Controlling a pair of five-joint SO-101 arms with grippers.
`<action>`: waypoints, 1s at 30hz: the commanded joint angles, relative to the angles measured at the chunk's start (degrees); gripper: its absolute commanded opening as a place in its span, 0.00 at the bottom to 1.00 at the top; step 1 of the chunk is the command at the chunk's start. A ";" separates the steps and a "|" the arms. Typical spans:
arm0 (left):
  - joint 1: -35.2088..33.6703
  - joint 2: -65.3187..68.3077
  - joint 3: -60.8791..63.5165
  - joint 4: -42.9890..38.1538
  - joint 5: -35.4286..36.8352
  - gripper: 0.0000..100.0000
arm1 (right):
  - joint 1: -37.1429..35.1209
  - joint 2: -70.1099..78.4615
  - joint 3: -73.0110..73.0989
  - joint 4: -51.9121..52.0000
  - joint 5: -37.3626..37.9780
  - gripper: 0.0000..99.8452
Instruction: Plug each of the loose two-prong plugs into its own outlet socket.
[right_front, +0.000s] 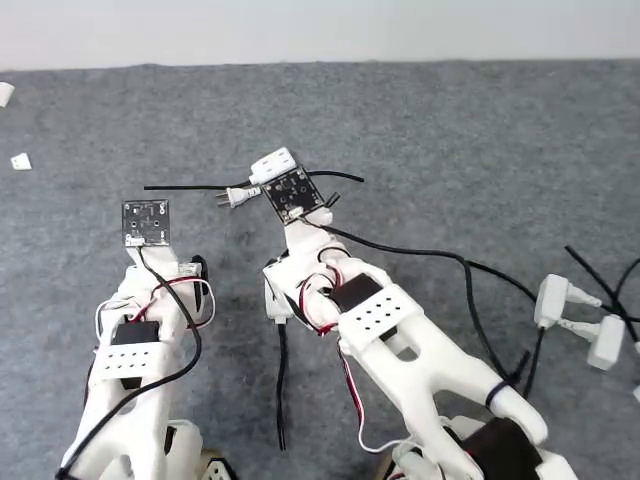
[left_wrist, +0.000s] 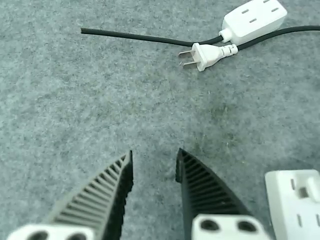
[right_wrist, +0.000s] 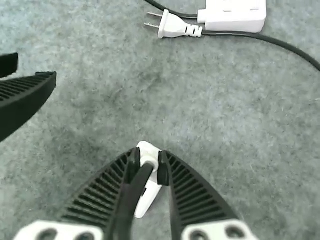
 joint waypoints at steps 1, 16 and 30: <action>-0.35 0.00 -0.57 -1.32 0.44 0.13 | -0.13 0.13 -3.69 -2.59 2.37 0.01; -1.58 0.00 -0.66 -1.23 0.35 0.13 | -0.13 2.86 -3.96 -1.71 4.57 0.01; -3.08 0.00 -0.75 -1.23 0.44 0.13 | -3.91 2.86 2.29 -0.04 9.67 0.01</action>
